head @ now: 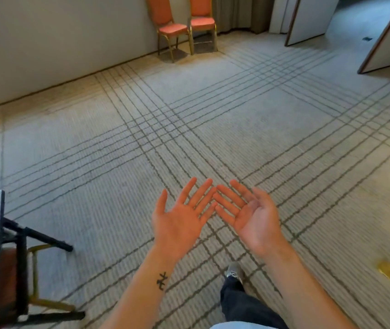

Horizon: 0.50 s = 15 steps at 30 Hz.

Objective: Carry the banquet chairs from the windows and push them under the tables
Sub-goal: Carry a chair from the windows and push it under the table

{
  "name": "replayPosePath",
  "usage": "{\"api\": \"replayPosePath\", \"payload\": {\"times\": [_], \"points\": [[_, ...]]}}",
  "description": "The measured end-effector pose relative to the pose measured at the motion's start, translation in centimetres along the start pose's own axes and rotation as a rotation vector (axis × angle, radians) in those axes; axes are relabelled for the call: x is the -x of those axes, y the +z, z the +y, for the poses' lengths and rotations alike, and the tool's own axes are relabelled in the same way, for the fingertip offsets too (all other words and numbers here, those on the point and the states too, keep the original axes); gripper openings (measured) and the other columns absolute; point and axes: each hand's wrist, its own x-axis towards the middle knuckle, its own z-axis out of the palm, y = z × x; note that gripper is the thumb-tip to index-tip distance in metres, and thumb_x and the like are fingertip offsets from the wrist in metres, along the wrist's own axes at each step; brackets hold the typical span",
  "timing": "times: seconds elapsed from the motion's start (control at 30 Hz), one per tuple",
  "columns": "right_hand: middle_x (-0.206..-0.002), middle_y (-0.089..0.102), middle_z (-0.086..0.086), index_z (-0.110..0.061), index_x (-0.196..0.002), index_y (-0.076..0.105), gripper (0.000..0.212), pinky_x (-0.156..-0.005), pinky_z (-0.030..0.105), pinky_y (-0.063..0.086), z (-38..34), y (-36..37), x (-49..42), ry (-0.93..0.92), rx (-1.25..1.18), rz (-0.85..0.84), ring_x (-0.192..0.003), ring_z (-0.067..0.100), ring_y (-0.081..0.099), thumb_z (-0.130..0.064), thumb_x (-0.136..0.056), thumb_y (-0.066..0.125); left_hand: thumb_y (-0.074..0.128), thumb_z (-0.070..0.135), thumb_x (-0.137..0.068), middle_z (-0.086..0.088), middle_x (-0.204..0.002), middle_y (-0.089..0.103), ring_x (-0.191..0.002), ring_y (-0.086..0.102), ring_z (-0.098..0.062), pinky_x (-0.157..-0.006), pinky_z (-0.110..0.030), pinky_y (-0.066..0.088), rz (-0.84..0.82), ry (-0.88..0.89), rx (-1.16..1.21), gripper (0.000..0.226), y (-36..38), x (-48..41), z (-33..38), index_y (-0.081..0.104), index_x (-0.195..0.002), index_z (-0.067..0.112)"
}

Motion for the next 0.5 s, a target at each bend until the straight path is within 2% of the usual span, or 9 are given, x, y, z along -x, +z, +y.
{"api": "replayPosePath", "payload": {"times": [0.23,0.5], "points": [[-0.134,0.064,0.024,-0.005,-0.139,0.055,0.051,-0.101,0.052,0.048,-8.5,6.4,-15.3,0.049,0.040,-0.077,-0.122,0.041,0.063,-0.037,-0.104,0.037,0.039,0.058,-0.102,-0.026,-0.151,0.049,-0.141,0.047,-0.043,-0.124,-0.054,0.023,0.030,0.068,0.040,0.071,6.1,-14.4,6.7,0.043,-0.153,0.009],[-0.135,0.063,0.024,-0.005,-0.139,0.056,0.050,-0.101,0.051,0.048,-12.2,12.9,-31.8,0.108,0.067,-0.075,-0.123,0.041,0.063,-0.037,-0.103,0.040,0.035,0.059,-0.103,-0.026,-0.148,0.052,-0.138,0.050,-0.044,-0.121,-0.056,0.027,0.105,0.140,0.024,0.070,7.1,-29.3,15.4,0.046,-0.151,0.009]]}}
